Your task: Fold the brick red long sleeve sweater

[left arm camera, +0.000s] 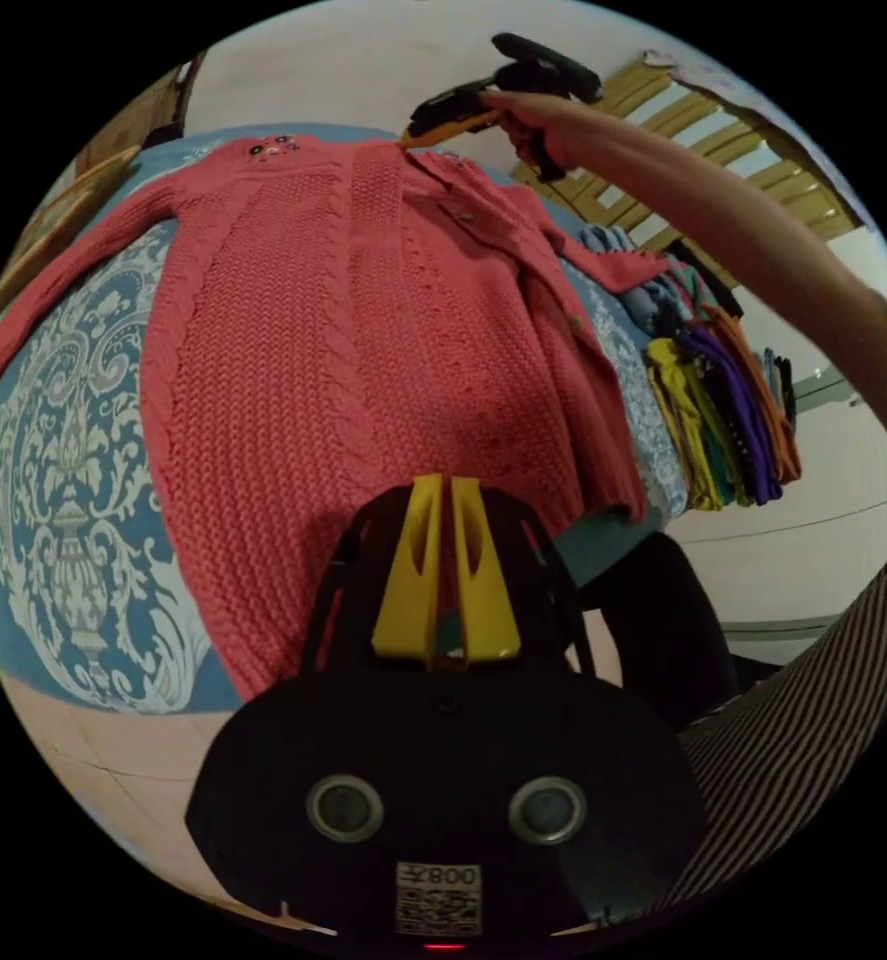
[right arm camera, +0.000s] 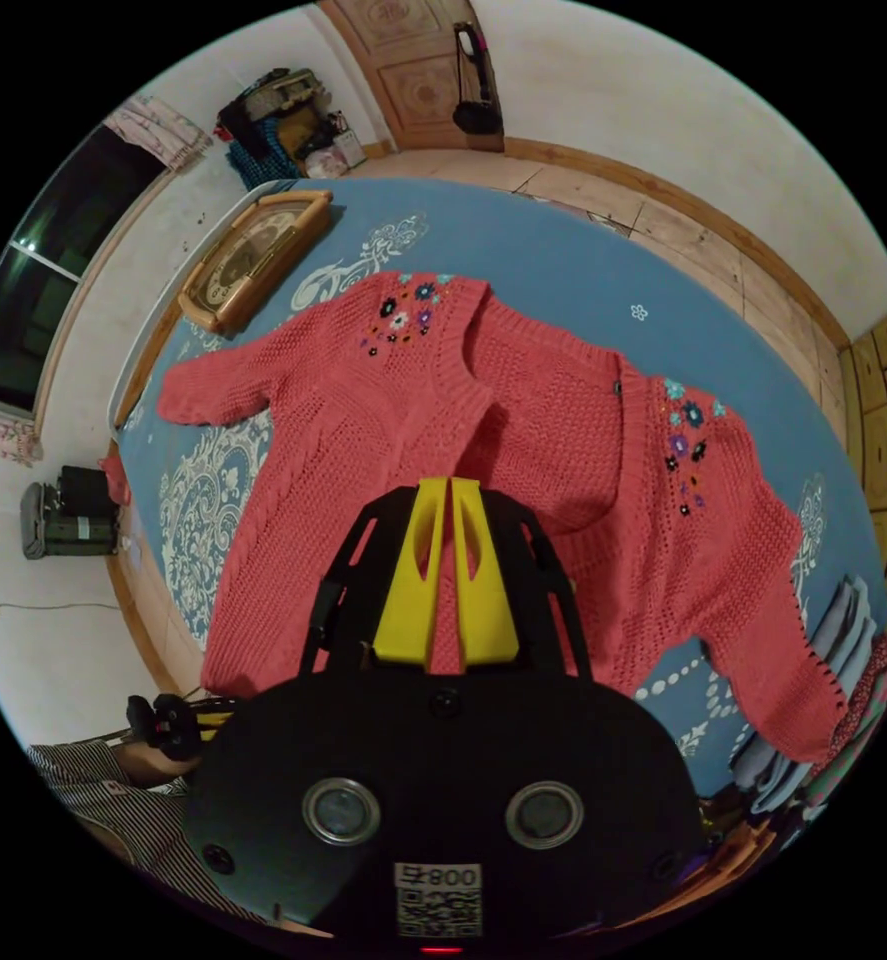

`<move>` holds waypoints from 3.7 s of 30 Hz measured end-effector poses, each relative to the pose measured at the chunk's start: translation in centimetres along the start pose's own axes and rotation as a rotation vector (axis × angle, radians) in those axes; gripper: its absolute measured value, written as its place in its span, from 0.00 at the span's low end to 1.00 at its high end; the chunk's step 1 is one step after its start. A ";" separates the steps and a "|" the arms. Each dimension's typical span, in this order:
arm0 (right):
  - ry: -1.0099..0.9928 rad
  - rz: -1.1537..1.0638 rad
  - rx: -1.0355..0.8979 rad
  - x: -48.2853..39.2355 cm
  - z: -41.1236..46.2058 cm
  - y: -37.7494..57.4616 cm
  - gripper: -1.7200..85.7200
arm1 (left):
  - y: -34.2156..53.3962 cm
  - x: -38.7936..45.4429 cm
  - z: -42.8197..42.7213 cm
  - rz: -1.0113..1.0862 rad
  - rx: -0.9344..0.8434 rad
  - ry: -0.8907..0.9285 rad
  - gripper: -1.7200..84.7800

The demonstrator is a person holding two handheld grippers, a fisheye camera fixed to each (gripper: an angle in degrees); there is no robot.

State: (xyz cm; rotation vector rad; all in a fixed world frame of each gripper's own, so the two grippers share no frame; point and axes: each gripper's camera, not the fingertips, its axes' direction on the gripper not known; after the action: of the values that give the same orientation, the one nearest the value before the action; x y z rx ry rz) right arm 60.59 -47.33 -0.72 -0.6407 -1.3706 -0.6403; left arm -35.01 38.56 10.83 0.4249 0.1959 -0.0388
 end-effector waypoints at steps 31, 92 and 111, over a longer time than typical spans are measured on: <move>0.108 0.082 0.085 10.7 -10.8 27.6 0.10 | -17.6 1.3 -0.4 0.121 0.094 0.330 0.14; -0.682 0.059 0.071 15.3 -11.1 54.0 0.03 | -52.8 -3.5 -7.5 -0.124 0.089 0.207 0.04; -0.552 0.240 0.111 19.4 -10.4 57.2 0.09 | -22.6 -4.6 -22.8 -0.296 0.190 0.155 0.14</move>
State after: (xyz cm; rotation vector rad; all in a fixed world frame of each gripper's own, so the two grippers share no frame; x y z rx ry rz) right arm 111.48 -17.18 15.33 -0.9177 -1.7864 -0.1925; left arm -45.44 27.37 -17.82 0.5857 0.4088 -0.3175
